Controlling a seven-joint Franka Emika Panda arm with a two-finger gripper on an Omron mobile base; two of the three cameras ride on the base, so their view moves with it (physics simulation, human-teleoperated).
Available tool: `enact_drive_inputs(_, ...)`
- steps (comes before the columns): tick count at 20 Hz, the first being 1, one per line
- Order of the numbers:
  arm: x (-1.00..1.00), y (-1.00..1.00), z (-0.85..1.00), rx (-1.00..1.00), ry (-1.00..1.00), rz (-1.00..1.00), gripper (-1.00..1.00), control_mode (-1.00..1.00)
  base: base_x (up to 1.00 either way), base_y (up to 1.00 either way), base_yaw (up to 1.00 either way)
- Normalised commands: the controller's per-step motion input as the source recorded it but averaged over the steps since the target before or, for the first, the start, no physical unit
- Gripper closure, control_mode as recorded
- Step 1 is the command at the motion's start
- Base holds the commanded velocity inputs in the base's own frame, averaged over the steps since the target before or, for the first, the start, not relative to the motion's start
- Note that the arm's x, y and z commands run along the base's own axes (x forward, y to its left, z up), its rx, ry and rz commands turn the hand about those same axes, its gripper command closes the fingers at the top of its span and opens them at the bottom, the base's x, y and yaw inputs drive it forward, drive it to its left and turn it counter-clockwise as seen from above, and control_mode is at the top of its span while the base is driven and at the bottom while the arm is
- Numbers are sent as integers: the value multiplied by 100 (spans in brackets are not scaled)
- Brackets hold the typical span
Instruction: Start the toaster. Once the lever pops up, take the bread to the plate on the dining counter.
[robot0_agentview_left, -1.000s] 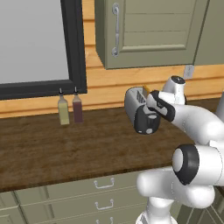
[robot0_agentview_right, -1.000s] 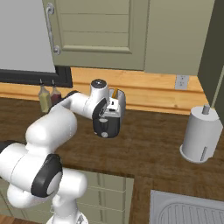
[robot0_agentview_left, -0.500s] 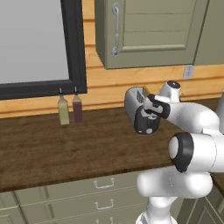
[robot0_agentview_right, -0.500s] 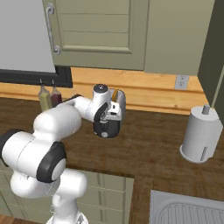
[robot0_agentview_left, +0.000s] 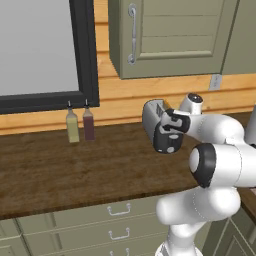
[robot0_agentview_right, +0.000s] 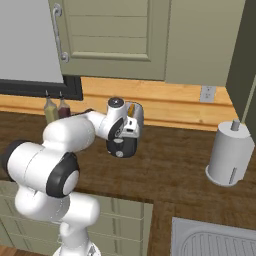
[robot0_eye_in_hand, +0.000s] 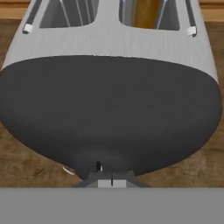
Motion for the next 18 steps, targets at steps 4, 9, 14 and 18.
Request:
enact_drive_inputs(4, -11, 0, -67, 0, 0, -1, 100, -100, 0, 0, 0)
enact_drive_inputs(9, -16, 0, -89, 0, 0, -1, 100, -100, 0, 0, 0)
enact_drive_inputs(14, -9, 0, -72, 0, -1, -2, 100, -100, 0, 0, 0)
enact_drive_inputs(18, -92, 0, 64, 0, -33, -9, 100, -100, 0, 0, 0)
